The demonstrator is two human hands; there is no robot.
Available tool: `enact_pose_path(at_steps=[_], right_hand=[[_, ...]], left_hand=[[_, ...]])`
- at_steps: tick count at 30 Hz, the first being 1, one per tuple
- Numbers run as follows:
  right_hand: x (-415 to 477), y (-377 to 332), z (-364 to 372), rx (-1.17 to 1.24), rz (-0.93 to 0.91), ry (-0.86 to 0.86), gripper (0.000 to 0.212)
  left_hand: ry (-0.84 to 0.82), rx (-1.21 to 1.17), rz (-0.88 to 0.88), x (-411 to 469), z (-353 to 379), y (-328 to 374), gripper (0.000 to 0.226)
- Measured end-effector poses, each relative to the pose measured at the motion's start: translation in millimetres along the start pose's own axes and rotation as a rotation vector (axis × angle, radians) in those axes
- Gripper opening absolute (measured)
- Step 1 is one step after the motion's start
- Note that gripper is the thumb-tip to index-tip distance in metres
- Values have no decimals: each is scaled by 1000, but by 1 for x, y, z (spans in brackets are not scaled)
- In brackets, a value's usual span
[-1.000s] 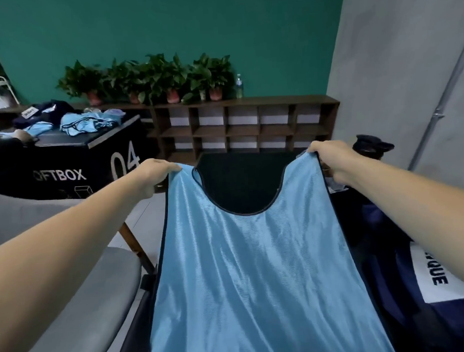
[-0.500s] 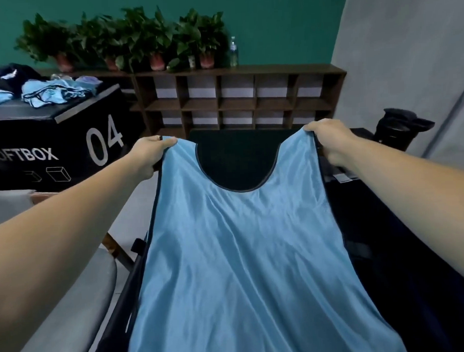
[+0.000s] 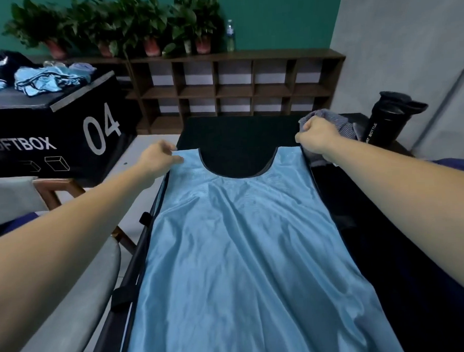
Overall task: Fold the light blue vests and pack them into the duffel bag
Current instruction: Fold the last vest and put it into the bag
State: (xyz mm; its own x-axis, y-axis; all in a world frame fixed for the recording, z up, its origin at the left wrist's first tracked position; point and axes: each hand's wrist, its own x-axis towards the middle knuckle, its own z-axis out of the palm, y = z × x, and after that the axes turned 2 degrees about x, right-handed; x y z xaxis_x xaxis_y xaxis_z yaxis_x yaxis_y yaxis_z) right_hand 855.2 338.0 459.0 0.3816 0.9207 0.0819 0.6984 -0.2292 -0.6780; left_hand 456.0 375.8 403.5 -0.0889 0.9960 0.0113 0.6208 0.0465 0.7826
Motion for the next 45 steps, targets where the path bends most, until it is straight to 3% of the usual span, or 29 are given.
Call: enact_pose_path(at_steps=[2, 6, 11, 17, 23, 27, 33, 38, 42, 45], right_hand=[[-15, -4, 0, 31, 6, -13, 8], [-55, -12, -1, 28, -52, -26, 21], [-125, -12, -13, -26, -92, -88, 10], [-234, 21, -28, -107, -301, -140, 28], [-326, 77, -51, -148, -510, -193, 31], [-366, 116, -71, -177, -547, -126, 42], [-398, 155, -75, -183, -380, -29, 50], [-386, 151, -73, -313, -188, -142, 46], [-379, 142, -72, -294, -140, -219, 32], [-378, 137, -71, -287, -145, -231, 35]], left_hand=[[-40, 64, 62, -25, 0, 1, 34], [-77, 201, 172, -92, -3, 6, 33], [-121, 298, 215, -180, -15, 6, 28], [-136, 370, 291, -271, -35, -11, 26], [-69, 381, 247, -344, -46, -41, 33], [14, 356, 98, -379, -56, -62, 42], [-68, 381, -23, -407, -57, -57, 38], [-111, 404, 3, -401, -49, -51, 30], [-58, 186, -44, -397, -54, -48, 28], [-35, 67, -92, -393, -65, -49, 30]])
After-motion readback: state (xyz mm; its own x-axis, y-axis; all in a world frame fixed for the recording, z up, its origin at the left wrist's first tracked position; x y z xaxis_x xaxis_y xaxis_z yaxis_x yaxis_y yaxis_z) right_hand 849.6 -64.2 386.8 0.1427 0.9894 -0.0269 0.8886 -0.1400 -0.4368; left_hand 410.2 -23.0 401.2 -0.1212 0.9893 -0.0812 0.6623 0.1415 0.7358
